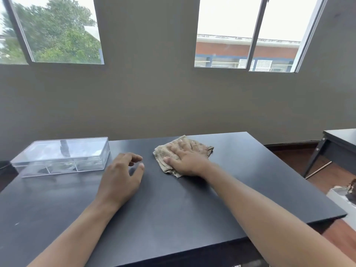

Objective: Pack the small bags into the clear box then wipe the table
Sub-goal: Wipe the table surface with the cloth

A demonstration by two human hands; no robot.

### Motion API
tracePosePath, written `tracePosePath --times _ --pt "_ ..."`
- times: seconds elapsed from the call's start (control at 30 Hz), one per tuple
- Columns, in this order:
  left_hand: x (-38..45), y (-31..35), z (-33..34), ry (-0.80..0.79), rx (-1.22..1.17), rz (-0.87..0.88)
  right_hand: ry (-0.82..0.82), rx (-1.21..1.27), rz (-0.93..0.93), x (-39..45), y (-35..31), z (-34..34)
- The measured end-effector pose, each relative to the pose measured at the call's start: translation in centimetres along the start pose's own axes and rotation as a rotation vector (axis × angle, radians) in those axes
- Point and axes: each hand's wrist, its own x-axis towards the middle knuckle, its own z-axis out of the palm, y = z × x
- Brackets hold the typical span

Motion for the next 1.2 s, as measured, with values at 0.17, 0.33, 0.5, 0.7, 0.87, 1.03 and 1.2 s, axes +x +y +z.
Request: tracePosePath --times 0.17,0.33,0.5,0.7,0.87,1.03,1.2 --pt "0.5 0.3 0.0 0.002 -0.108 -0.076 -0.036 0.000 -0.257 -7.8 -2.5 1.2" --pt "-0.1 1.0 -0.1 -0.052 -0.058 0.004 -0.043 0.050 -0.443 -15.6 -2.6 1.8" --pt "-1.1 1.4 -0.5 -0.179 0.082 0.139 0.167 0.542 -0.267 -17.5 -0.4 -0.5" --pt "-1.3 2.7 0.4 -0.399 0.346 0.090 0.208 0.209 0.023 -16.1 2.2 -0.7" --pt "-1.1 3.9 1.1 -0.363 0.180 0.096 0.220 0.246 -0.016 -15.6 1.4 0.7" --pt "-1.2 5.3 1.0 -0.327 -0.195 0.080 0.371 0.292 -0.062 -16.1 1.0 0.0" --pt "-1.5 8.3 0.1 -0.169 -0.333 0.115 0.397 0.651 -0.176 -17.6 2.4 -2.3"
